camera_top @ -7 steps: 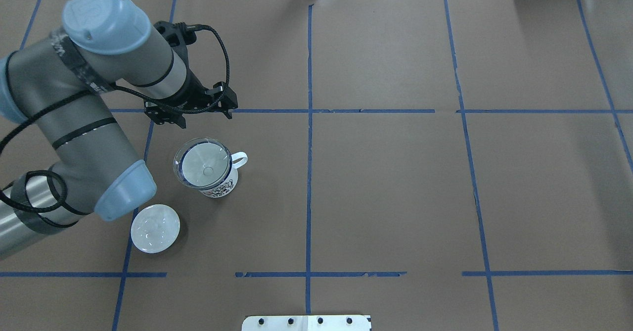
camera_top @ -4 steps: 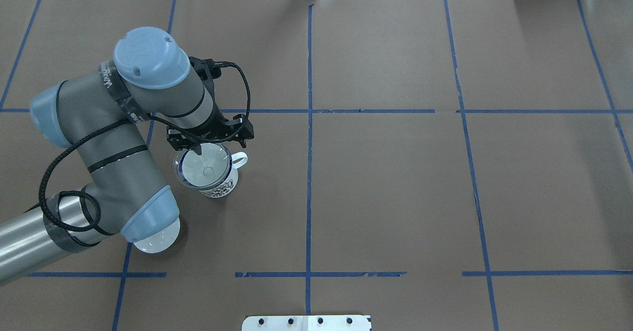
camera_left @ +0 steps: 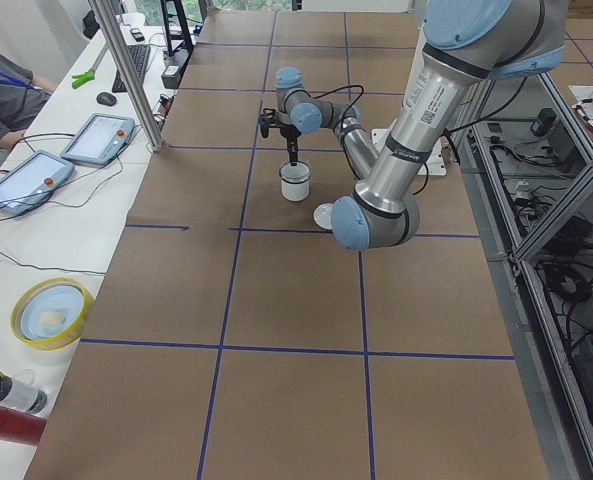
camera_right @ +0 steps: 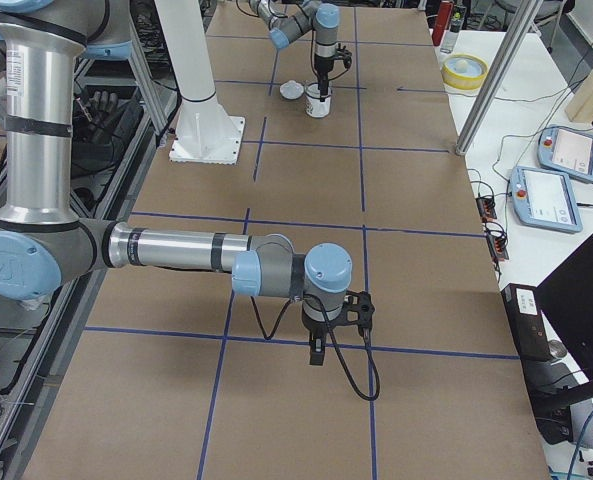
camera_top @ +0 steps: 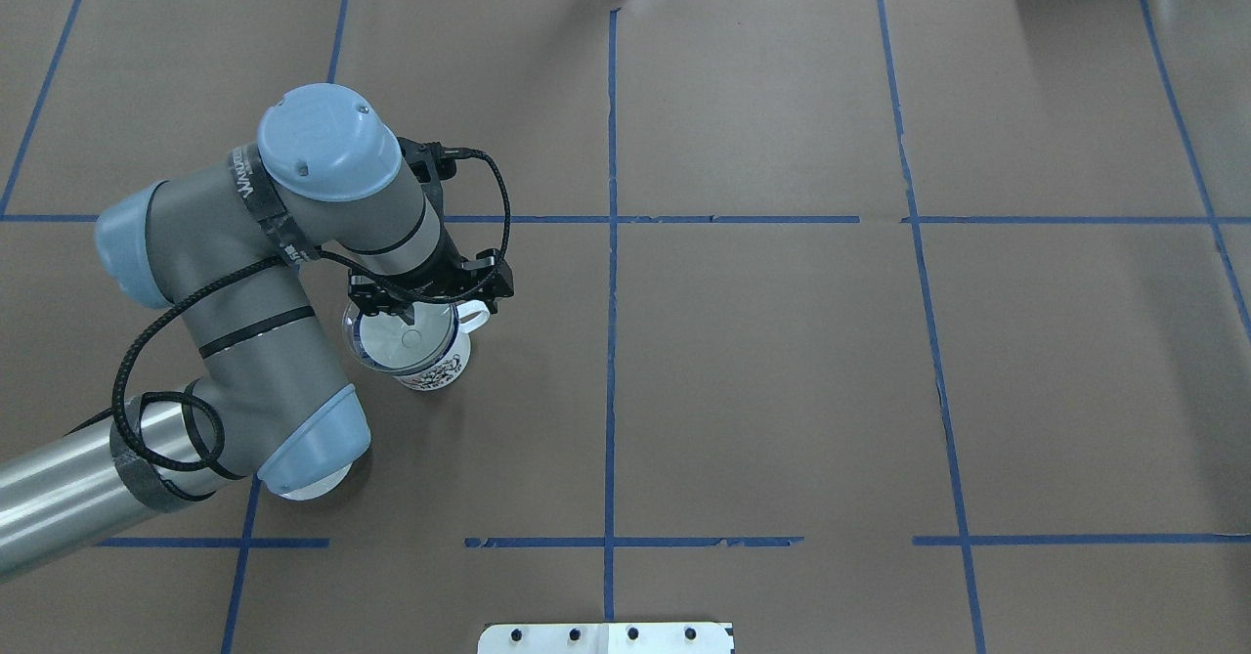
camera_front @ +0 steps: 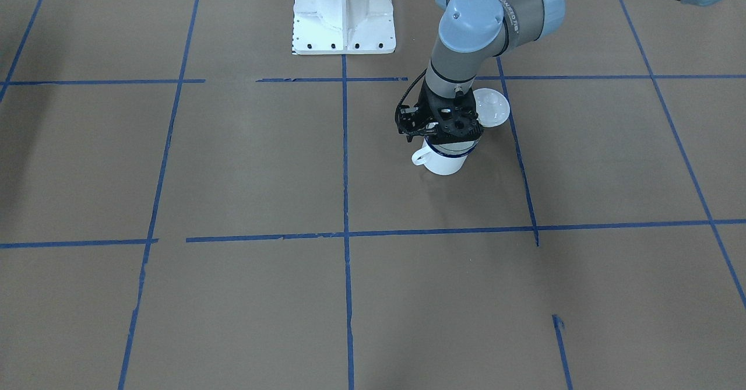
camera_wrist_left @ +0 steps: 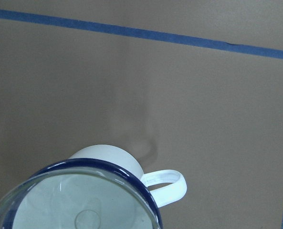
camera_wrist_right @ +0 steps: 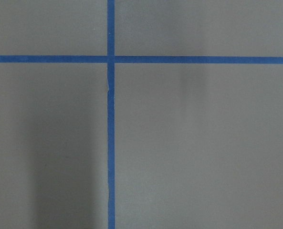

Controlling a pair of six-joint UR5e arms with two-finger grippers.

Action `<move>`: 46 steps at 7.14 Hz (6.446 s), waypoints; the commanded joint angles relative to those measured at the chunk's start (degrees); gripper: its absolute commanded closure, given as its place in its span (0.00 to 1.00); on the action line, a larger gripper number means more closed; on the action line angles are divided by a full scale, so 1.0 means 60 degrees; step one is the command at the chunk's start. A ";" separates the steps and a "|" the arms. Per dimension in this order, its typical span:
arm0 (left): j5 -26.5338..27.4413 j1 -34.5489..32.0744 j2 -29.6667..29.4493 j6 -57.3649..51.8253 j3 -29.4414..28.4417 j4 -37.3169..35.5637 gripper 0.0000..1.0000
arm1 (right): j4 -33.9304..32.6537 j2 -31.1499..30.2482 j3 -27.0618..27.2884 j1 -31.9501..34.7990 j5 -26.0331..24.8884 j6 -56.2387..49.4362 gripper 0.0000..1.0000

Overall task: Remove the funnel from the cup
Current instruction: 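Lower the left gripper and grasp the glass funnel's stem, then lift the glass funnel up out of the mug with the left gripper, then carry the glass funnel farther from the robot and lower it onto the table, then open the left gripper to release the glass funnel, then move the left gripper down to the white ceramic funnel, then grasp the white ceramic funnel with the left gripper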

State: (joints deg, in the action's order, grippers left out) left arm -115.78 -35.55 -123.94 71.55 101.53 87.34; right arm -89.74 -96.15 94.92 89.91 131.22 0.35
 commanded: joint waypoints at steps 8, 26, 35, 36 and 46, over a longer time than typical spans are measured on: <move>-0.0009 -0.1539 -0.0187 0.0375 0.2719 -0.1960 1.00 | 0.0000 0.0000 -0.0015 0.0000 0.0000 0.0000 0.00; 0.7389 -0.1209 -0.0336 0.7871 -0.6026 1.0184 0.00 | 0.0000 0.0000 0.0000 0.0000 0.0000 0.0000 0.00; 0.1197 -0.1751 0.2093 0.0659 0.4018 0.0042 0.01 | 0.0000 0.0000 -0.0015 0.0000 0.0000 0.0000 0.00; 0.1163 -0.1272 0.2967 0.0107 0.4562 0.0047 0.01 | 0.0000 0.0000 -0.0015 0.0000 0.0000 0.0000 0.00; 0.1866 0.1750 0.5876 0.1317 0.2634 0.3871 0.03 | 0.0000 0.0000 -0.0015 0.0000 0.0000 0.0000 0.00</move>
State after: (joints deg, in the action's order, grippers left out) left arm -104.71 -25.11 -88.46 79.40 117.66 110.44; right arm -89.74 -96.15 94.91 89.91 131.22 0.35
